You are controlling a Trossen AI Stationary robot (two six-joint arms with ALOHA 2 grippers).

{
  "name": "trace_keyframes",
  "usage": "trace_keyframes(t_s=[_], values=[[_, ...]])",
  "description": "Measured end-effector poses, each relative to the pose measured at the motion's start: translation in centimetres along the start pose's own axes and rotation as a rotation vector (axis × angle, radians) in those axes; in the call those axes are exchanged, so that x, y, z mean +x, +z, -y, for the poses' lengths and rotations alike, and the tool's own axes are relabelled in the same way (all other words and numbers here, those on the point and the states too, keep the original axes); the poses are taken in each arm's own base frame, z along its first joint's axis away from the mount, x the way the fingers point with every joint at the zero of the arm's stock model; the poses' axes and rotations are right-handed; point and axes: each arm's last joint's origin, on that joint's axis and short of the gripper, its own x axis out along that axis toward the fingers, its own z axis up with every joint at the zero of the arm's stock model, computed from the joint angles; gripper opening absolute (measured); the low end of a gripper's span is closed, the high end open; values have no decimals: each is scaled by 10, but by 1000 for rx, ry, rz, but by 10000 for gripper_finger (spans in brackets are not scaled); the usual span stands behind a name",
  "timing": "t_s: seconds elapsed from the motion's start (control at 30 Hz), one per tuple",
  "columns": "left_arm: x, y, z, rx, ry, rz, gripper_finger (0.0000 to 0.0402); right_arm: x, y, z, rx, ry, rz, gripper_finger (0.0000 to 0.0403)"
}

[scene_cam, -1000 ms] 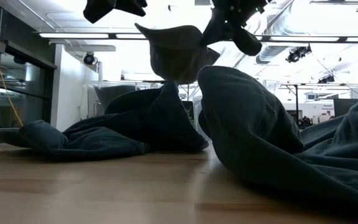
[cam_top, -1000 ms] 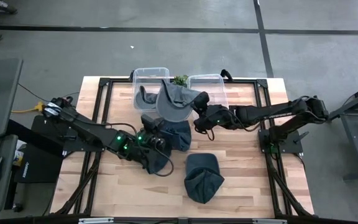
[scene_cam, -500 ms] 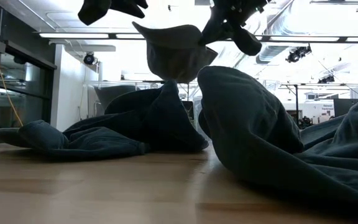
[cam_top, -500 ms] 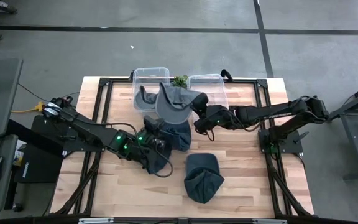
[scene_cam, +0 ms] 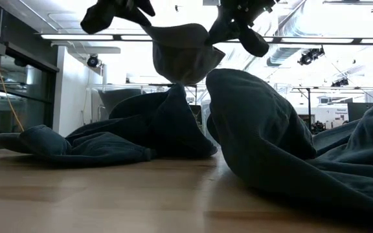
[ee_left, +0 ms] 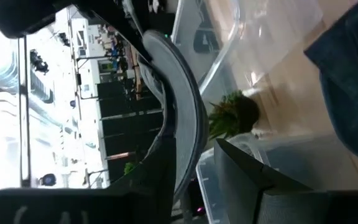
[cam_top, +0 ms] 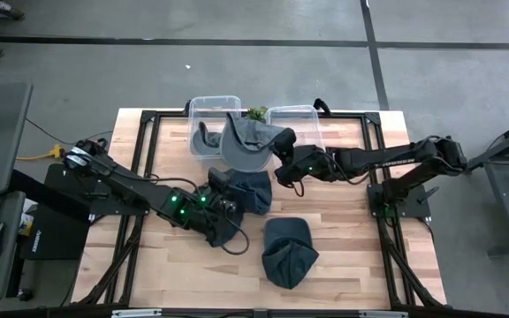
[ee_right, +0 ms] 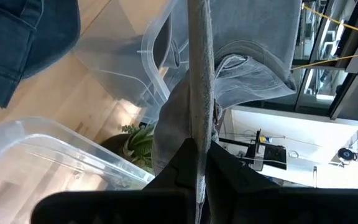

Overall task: Pick & Place hat
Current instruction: Put the gray cap into the left transparent bin

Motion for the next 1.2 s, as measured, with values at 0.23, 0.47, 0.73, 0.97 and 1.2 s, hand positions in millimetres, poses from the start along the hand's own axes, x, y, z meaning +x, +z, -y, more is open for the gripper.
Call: trace_keyframes(t_s=[0.23, 0.47, 0.73, 0.97, 1.2], values=[[0, 0, -1, -14, 35, -25, 104, -4, 6, -2, -4, 2, 23, 5], [0, 0, -1, -17, 35, -24, 104, -9, 13, -4, -13, 0, 33, 5], [0, 0, -1, -18, 26, -17, 104, -10, 14, -5, -18, -6, 21, 5], [0, -1, 0, -1, 6, -9, 104, -10, 14, -5, -21, -8, 17, 5], [0, -3, 2, 12, 1, -19, 104, -11, 15, -5, -15, -2, 34, 5]])
